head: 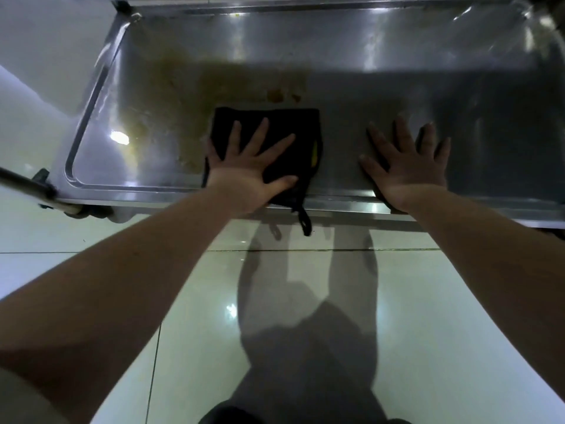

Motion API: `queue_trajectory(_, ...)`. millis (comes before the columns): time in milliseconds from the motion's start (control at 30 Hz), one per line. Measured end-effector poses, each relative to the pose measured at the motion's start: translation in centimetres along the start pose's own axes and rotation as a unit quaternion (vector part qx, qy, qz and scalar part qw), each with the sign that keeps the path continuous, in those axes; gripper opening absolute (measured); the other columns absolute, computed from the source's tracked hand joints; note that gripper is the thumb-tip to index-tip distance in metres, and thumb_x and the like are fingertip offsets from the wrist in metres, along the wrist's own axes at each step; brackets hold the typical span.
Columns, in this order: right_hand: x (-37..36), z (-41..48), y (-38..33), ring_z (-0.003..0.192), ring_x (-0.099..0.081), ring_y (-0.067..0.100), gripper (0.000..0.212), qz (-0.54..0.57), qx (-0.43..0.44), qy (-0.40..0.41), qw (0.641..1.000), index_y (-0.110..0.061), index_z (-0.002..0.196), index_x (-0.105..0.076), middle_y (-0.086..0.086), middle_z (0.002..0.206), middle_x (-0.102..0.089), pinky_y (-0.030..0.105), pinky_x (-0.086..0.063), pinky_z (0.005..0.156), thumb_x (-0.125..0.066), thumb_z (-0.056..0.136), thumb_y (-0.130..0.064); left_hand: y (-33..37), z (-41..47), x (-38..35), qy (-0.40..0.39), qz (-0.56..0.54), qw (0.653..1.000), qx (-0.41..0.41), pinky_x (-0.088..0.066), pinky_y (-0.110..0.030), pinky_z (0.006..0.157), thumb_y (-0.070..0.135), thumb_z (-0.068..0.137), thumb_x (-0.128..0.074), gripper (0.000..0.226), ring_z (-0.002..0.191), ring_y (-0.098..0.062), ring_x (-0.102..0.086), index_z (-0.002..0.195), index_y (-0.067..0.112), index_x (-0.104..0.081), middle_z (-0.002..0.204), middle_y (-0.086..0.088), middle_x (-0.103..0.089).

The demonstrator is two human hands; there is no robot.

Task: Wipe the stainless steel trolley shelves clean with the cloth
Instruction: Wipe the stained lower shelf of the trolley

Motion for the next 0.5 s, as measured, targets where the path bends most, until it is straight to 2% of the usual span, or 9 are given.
queue_trajectory(67,0.0,0.0,-0.2,0.148,0.010,0.042,0.062,-0.009,-0.003,0.004,1.000,-0.058,0.146,0.007,-0.007,0.164,0.010,0.062,0.007,0.115,-0.010,0.089,-0.074,-4.8,-0.5,0.3,-0.010,0.000,0.999,0.039,0.007,-0.070,0.111,0.088,0.078,-0.016,0.069,0.148,-0.032,0.017,0.134,0.071,0.020,0.162,0.016,0.018)
queue_trajectory(133,-0.1,-0.2,-0.3,0.147,0.010,0.043,0.062,-0.019,-0.009,0.002,1.000,-0.057,0.147,0.009,-0.006,0.164,0.011,0.064,0.007,0.114,-0.008,0.089,-0.074,-6.4,-1.0,0.1,-0.022,0.007,0.999,0.049,0.007,-0.071,0.110,0.090,0.075,-0.009,0.067,0.148,-0.035,0.018,0.132,0.072,0.022,0.162,0.014,0.018)
queue_trajectory(267,0.2,0.1,-1.8,0.146,0.010,0.046,0.060,-0.028,-0.002,-0.010,1.000,-0.056,0.147,0.009,-0.007,0.164,0.013,0.070,0.008,0.111,-0.010,0.092,-0.069,-1.4,0.0,-0.1,-0.015,0.011,0.999,0.035,0.008,-0.075,0.106,0.090,0.068,-0.001,0.071,0.146,-0.044,0.018,0.131,0.071,0.025,0.162,0.010,0.019)
queue_trajectory(400,0.2,0.8,-4.7,0.147,0.015,0.042,0.058,0.001,0.022,-0.009,1.000,-0.047,0.152,-0.002,-0.011,0.163,0.012,0.071,0.010,0.109,-0.023,0.098,-0.048,6.2,0.1,-0.6,-0.014,0.001,1.000,-0.010,0.014,-0.077,0.102,0.089,0.068,-0.006,0.076,0.144,-0.045,0.023,0.137,0.067,0.018,0.162,0.009,0.020)
queue_trajectory(500,-0.2,0.8,-4.4,0.147,0.014,0.042,0.057,-0.001,0.027,0.004,1.000,-0.050,0.151,0.000,-0.012,0.163,0.010,0.070,0.010,0.109,-0.017,0.097,-0.053,4.3,0.2,-0.6,0.003,-0.002,1.000,0.017,0.018,-0.074,0.103,0.092,0.065,-0.012,0.081,0.143,-0.041,0.028,0.136,0.068,0.017,0.162,0.006,0.022)
Point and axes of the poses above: each hand's wrist, its own z-axis towards the middle knuckle, its own x-axis out of the back of the hand, y = z × x, the point moved 3 cm from there along z, towards the middle knuckle
